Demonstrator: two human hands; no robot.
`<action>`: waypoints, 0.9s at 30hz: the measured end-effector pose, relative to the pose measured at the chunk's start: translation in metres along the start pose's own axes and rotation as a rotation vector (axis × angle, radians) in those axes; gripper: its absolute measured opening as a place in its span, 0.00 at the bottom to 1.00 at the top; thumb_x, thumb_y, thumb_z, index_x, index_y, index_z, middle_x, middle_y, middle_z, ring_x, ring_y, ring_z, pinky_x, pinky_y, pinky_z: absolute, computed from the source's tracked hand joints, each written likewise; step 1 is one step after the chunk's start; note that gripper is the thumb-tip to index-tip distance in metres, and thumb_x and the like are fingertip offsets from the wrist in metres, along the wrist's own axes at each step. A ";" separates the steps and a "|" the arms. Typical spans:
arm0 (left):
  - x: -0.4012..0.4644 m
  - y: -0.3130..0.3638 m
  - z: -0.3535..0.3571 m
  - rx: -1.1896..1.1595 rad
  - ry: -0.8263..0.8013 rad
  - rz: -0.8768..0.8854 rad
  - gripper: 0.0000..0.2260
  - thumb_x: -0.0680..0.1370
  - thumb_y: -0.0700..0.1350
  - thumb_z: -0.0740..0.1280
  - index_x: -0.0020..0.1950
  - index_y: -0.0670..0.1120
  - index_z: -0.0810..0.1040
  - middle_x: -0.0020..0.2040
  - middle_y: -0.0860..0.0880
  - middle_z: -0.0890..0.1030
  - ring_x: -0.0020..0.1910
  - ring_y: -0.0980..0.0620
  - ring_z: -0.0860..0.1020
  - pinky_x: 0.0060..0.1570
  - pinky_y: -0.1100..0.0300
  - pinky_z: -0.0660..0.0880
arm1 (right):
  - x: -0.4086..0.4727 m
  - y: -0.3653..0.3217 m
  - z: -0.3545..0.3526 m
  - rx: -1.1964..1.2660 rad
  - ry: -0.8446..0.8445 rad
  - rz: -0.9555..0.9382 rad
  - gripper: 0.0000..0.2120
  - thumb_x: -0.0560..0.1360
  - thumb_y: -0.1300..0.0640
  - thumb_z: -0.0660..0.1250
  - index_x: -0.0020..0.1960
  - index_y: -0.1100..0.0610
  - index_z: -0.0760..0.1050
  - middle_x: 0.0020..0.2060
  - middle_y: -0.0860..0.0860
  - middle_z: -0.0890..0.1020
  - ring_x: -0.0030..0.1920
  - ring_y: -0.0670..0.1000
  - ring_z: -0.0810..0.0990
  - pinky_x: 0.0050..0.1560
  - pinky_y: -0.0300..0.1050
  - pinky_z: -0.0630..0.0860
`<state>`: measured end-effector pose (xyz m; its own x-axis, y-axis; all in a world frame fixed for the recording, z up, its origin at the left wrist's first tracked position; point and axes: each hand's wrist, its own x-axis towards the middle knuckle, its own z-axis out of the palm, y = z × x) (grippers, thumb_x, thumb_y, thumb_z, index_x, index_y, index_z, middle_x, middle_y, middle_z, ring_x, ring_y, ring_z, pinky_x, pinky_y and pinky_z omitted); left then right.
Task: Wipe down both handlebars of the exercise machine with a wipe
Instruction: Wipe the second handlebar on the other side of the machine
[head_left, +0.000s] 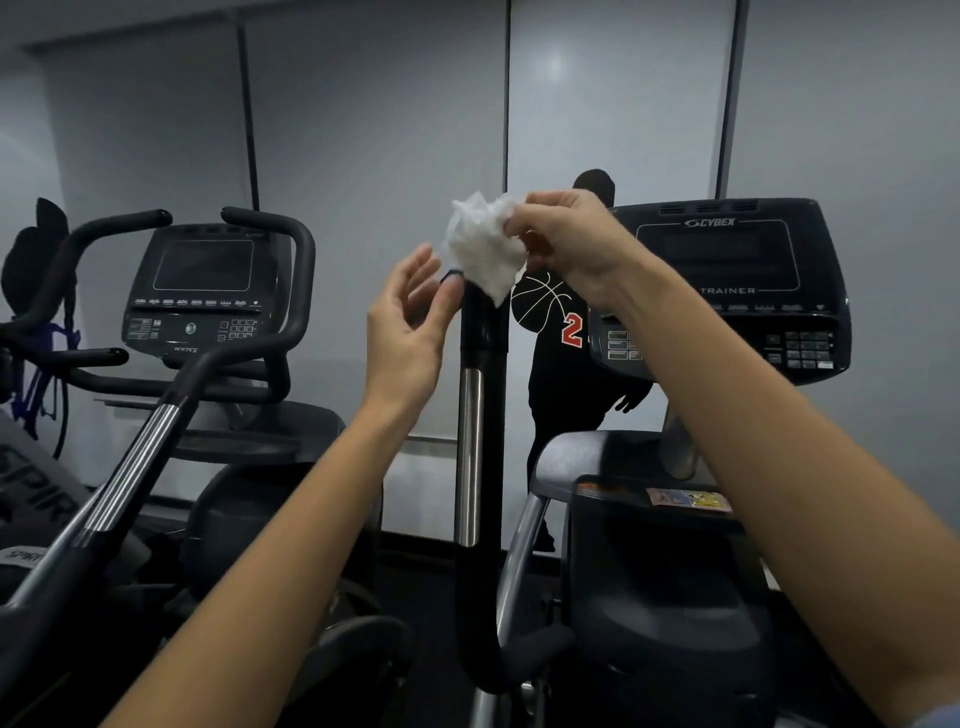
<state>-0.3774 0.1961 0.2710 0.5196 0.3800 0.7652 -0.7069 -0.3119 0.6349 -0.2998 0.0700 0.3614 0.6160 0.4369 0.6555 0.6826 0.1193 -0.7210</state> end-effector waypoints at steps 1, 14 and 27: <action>0.004 0.005 0.001 -0.055 -0.040 -0.001 0.24 0.77 0.44 0.66 0.71 0.42 0.64 0.63 0.44 0.75 0.60 0.52 0.76 0.61 0.57 0.73 | -0.002 -0.001 0.003 -0.015 -0.031 0.017 0.16 0.69 0.67 0.64 0.25 0.54 0.74 0.26 0.48 0.73 0.27 0.44 0.69 0.28 0.36 0.64; 0.065 0.009 0.015 0.108 0.061 0.056 0.04 0.78 0.39 0.64 0.48 0.43 0.79 0.44 0.53 0.79 0.39 0.63 0.77 0.47 0.62 0.78 | -0.034 0.040 0.022 -0.530 0.307 -0.222 0.12 0.75 0.60 0.65 0.57 0.61 0.79 0.43 0.53 0.82 0.34 0.40 0.75 0.49 0.38 0.74; 0.098 0.003 0.009 0.934 -0.289 0.482 0.13 0.78 0.43 0.59 0.59 0.44 0.79 0.54 0.40 0.82 0.52 0.39 0.78 0.53 0.49 0.74 | -0.039 0.051 0.029 -0.620 0.337 -0.313 0.15 0.76 0.58 0.64 0.60 0.62 0.77 0.49 0.56 0.83 0.33 0.39 0.72 0.50 0.37 0.69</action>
<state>-0.3240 0.2249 0.3487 0.4648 -0.1405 0.8742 -0.2866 -0.9581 -0.0016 -0.3003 0.0855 0.2928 0.3769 0.1578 0.9127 0.8789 -0.3721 -0.2986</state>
